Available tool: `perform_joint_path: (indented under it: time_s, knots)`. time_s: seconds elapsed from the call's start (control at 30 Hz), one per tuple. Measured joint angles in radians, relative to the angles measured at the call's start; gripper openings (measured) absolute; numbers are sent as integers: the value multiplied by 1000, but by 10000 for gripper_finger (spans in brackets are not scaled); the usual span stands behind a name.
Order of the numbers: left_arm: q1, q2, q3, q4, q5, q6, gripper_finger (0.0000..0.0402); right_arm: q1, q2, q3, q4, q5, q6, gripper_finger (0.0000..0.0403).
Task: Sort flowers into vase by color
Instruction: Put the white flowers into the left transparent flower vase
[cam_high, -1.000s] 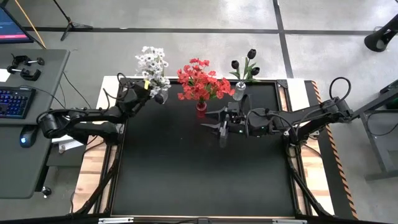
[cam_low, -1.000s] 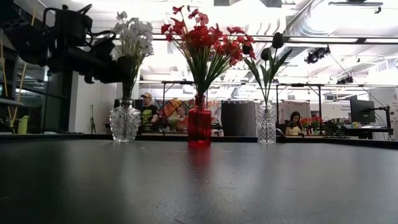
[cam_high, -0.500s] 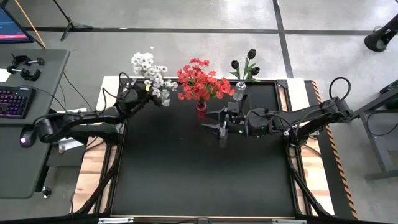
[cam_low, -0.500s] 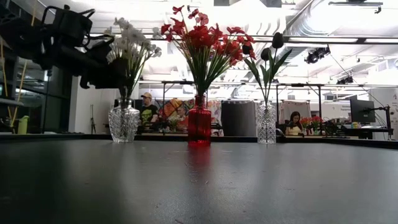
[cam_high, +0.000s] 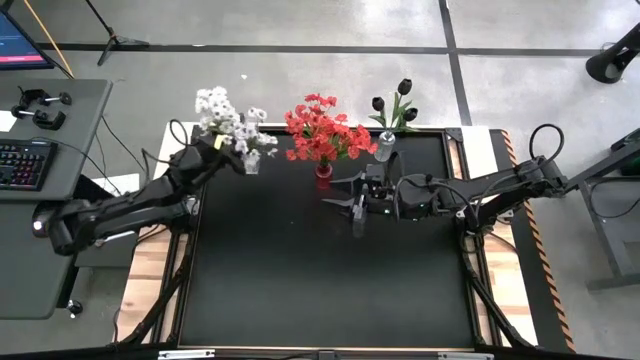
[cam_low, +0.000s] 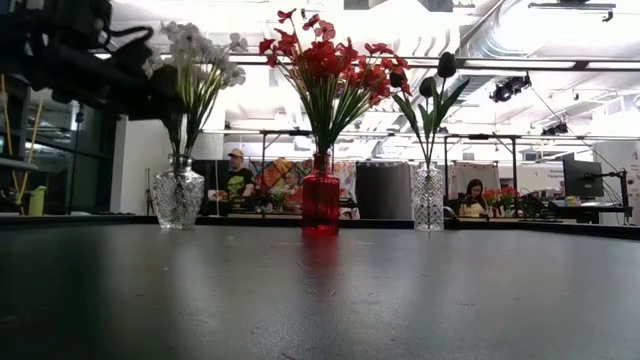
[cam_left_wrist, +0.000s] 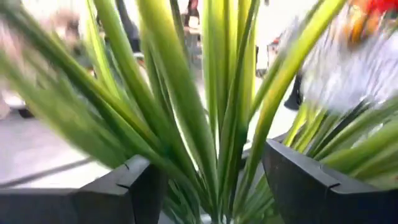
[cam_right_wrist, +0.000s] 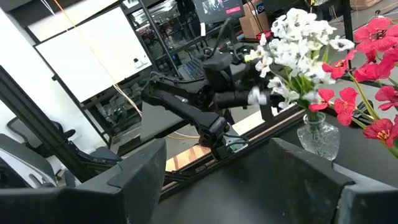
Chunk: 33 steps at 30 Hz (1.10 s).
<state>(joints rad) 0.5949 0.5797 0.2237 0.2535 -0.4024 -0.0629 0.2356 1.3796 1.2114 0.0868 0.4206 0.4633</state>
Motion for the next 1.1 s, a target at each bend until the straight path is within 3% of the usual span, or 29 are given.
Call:
perform_joint_path:
  time_s: [0.3,0.7,0.9,1.1]
  knots:
    - [0,-37,26,57,-4,20,237,0,0,0,0,0,0,272]
    - [0,15,313,61,-28,255,237,0,0,0,0,-1,0,272]
    - [0,69,378,-18,-28,240,237,0,0,0,0,-1,0,272]
    - [-3,110,377,-190,-26,112,237,8,0,0,-1,-10,0,272]
